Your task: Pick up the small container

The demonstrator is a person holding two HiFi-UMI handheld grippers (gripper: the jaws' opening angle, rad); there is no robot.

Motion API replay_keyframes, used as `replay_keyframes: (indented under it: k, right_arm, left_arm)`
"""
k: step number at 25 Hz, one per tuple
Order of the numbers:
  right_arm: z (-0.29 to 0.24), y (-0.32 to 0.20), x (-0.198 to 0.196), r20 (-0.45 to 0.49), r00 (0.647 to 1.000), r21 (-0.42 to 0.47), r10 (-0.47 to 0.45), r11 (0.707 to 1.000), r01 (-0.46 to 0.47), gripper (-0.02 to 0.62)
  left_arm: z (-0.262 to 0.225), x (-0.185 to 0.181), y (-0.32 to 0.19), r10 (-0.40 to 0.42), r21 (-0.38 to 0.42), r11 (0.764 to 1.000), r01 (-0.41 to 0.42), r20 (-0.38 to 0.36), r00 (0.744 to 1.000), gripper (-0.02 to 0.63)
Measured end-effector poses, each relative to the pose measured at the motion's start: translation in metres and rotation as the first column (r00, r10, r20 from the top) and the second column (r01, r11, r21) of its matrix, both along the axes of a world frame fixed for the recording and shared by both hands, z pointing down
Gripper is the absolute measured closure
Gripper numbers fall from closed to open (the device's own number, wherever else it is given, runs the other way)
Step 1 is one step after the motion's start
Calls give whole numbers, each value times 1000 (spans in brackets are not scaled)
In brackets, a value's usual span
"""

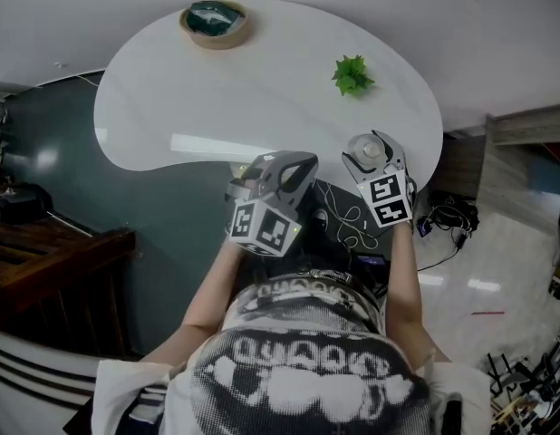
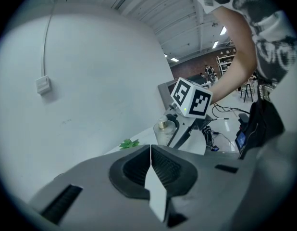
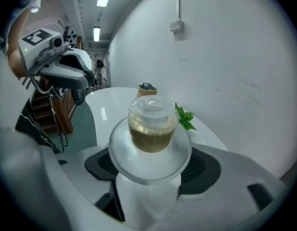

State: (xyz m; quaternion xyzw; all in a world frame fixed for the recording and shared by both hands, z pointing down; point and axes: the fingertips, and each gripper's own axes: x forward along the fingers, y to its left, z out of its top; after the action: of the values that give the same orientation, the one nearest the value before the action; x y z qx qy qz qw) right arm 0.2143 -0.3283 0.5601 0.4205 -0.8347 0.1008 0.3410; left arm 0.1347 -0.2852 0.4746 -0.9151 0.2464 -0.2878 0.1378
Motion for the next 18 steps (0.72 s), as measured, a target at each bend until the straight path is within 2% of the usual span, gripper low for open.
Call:
replay_keyframes:
  k: [18]
  right_arm:
    - [-35,85,0,20,999,56,-40,998,39,256]
  left_arm:
    - [-13,-6,65,-68,46,997,68,-2,998,601]
